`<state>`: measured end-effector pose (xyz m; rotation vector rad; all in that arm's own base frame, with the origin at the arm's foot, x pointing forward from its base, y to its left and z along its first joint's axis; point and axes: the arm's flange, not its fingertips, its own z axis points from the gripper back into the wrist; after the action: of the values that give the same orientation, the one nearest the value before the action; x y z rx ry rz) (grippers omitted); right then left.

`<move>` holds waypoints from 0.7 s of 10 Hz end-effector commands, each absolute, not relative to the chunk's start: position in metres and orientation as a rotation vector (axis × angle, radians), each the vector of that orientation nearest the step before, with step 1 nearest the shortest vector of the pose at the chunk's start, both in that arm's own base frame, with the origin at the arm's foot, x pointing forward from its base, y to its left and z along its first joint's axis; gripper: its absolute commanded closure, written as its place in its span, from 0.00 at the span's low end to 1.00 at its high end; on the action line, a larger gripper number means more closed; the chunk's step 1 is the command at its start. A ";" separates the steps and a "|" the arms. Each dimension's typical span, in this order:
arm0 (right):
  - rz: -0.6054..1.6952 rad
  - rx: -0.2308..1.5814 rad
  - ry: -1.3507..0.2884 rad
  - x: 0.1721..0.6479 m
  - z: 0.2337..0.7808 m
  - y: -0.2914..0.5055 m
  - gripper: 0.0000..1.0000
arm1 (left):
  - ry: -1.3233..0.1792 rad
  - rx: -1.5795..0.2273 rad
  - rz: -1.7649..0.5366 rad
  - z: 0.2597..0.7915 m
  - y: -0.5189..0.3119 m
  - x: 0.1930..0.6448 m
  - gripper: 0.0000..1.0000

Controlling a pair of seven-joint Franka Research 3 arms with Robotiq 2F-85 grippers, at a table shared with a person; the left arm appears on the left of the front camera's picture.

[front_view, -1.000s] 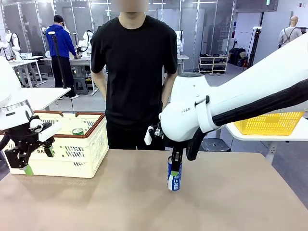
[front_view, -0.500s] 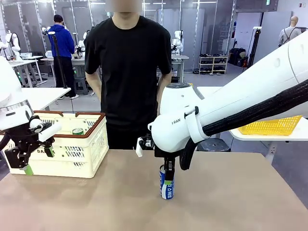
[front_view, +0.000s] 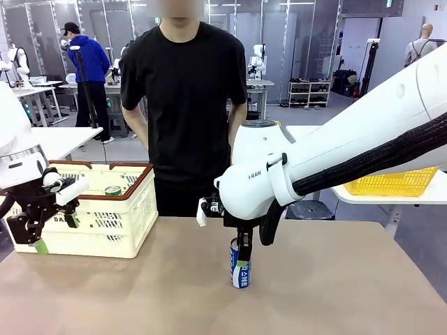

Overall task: Place the drinks into the Shopping basket.
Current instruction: Pick up one drink and place it into the Shopping basket.

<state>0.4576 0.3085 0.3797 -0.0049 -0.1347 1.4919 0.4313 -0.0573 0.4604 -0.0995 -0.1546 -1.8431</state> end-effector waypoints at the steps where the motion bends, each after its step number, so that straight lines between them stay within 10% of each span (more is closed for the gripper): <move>1: 1.516 0.034 -0.186 0.461 0.384 0.307 0.65 | -0.133 -0.095 -1.832 0.462 -0.058 0.429 0.00; 7: 1.512 0.080 -0.196 0.466 0.379 0.311 0.65 | -0.133 -0.095 -1.832 0.462 -0.058 0.429 0.00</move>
<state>0.4610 0.3111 0.3777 0.0446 -0.1678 1.4872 0.4313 -0.0573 0.4604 -0.0995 -0.1546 -1.8431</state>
